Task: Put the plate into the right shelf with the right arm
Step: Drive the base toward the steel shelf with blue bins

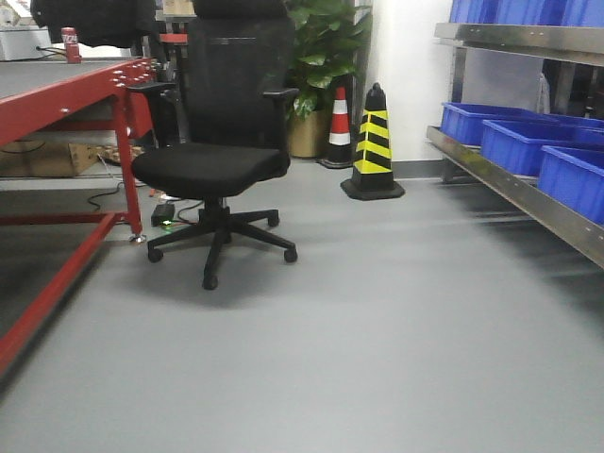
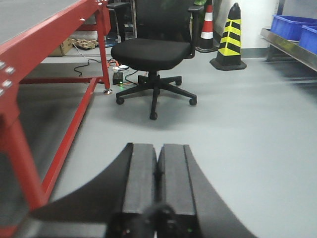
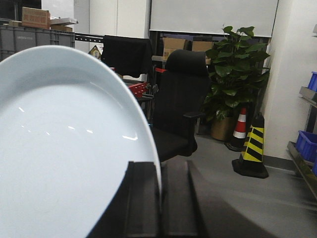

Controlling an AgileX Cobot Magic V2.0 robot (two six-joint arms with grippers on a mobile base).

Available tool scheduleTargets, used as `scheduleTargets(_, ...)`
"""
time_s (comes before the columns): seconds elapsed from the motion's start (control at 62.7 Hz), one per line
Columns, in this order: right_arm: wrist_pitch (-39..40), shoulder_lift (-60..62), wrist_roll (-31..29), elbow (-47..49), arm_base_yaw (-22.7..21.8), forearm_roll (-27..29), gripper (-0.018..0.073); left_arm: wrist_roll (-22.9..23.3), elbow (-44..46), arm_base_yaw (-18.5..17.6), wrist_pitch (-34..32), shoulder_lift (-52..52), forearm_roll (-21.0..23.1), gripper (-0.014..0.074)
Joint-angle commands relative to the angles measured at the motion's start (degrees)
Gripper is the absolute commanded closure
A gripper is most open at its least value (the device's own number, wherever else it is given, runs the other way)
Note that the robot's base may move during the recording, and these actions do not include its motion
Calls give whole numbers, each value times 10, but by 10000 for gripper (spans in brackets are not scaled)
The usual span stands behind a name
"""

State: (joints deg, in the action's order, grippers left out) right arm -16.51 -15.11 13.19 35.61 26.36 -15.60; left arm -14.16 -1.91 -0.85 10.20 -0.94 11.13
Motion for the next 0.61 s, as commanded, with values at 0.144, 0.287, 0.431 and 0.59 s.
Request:
scheduleTargets(0.144,53,-10,-1,15,-2,-9,521,2,-4,-3,-48,-4,4,643)
scheduleTargets(0.287,53,-10,-1,15,-2,-9,521,2,-4,-3,-48,-5,4,643)
scheduleTargets(0.431,52,-10,-1,15,-2,-9,521,2,-4,-3,-48,-5,4,643)
scheduleTargets(0.59,52,-10,-1,15,-2,-9,521,2,-4,-3,-48,-6,4,643)
